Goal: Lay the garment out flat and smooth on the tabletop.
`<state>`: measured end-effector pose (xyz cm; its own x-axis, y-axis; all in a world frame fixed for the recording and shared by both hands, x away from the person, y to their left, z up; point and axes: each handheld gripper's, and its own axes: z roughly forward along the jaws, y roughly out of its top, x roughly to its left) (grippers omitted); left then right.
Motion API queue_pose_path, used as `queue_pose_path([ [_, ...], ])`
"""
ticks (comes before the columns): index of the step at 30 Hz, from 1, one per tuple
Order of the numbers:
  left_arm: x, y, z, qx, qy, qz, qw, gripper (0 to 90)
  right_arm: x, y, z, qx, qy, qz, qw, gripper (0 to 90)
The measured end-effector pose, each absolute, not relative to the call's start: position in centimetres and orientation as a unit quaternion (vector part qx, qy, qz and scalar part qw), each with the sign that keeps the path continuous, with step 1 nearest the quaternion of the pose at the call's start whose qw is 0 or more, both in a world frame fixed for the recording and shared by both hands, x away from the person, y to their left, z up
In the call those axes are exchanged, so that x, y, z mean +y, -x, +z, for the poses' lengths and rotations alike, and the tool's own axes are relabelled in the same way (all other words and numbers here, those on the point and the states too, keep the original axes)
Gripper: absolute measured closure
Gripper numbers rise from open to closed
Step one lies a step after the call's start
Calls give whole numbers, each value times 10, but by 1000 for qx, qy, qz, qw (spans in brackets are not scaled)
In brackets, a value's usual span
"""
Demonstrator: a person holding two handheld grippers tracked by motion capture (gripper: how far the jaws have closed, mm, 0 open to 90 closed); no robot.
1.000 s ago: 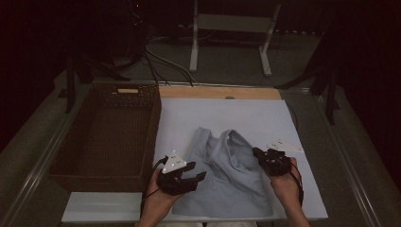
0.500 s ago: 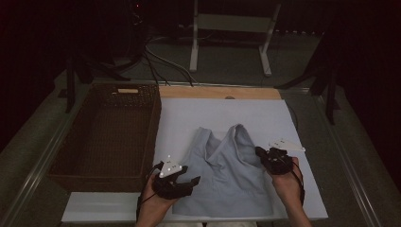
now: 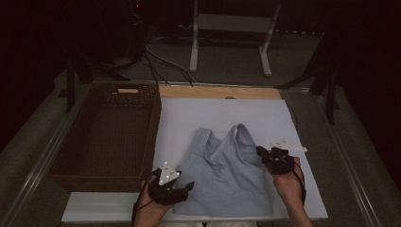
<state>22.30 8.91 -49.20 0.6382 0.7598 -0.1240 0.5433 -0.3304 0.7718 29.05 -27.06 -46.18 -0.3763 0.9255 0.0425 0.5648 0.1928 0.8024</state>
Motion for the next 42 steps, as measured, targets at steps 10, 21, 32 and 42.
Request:
queue_pose_path([
  [10,97,-222,-499,418,-810,130,390,390,-272,-291,-461,734,-507,383,239,891],
  [21,93,-229,-506,434,-814,99,373,527,-275,-292,-459,732,-509,381,245,892],
  [32,92,-227,-499,429,-819,96,370,856,-282,-296,-457,726,-519,367,262,896],
  [42,91,-228,-499,432,-814,92,377,845,-276,-293,-464,741,-517,357,236,616],
])
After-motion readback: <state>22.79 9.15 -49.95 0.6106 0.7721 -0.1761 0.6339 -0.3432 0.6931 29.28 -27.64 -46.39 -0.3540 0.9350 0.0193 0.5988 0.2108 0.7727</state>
